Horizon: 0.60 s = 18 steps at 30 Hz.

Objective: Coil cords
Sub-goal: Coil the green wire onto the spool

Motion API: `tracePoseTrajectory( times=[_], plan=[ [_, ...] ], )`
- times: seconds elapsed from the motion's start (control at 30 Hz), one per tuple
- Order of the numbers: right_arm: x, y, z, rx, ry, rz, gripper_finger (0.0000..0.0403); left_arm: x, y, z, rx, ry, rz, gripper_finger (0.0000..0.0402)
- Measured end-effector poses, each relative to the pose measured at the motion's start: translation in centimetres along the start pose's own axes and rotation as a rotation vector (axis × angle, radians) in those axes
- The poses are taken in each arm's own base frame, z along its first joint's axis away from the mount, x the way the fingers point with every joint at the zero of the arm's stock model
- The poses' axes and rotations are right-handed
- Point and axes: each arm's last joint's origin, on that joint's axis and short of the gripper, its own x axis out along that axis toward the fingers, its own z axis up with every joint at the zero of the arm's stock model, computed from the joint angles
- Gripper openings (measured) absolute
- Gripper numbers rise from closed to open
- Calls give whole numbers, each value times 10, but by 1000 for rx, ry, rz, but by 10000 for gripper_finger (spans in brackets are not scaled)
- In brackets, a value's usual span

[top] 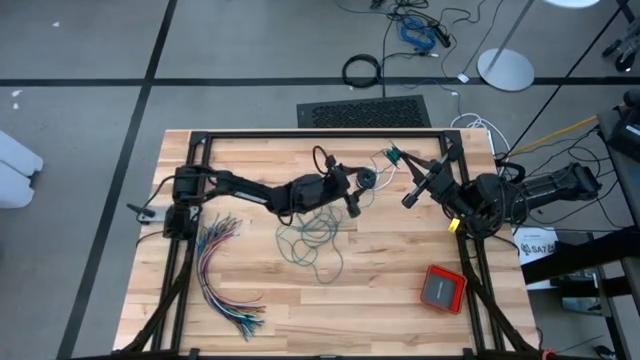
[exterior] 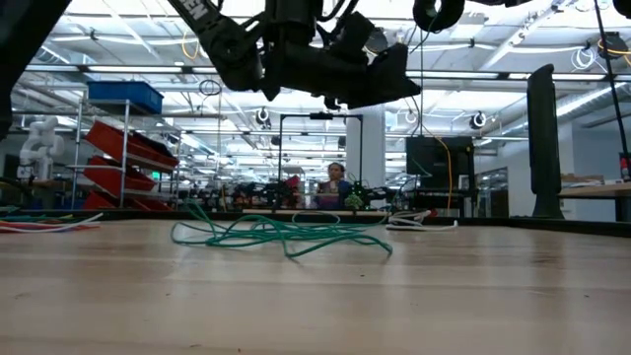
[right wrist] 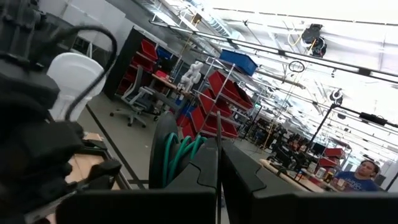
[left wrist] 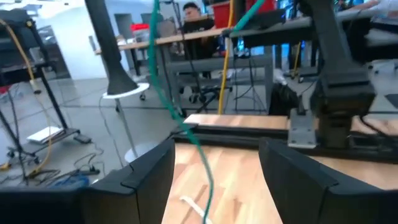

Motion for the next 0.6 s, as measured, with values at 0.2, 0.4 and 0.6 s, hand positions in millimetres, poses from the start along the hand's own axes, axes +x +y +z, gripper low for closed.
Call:
tracePoseTrajectory(
  times=[0.2, 0.4, 0.6],
  plan=[
    [0, 0, 1, 15, -19, 15, 0, 14, 6, -7, -46, 10, -1, 242],
    [0, 1, 1, 29, -35, 30, 0, 24, 4, -5, -56, -12, -21, 241],
    [1, 2, 1, 26, -34, 34, 0, 26, 8, -4, -39, -2, 43, 241]
  ],
)
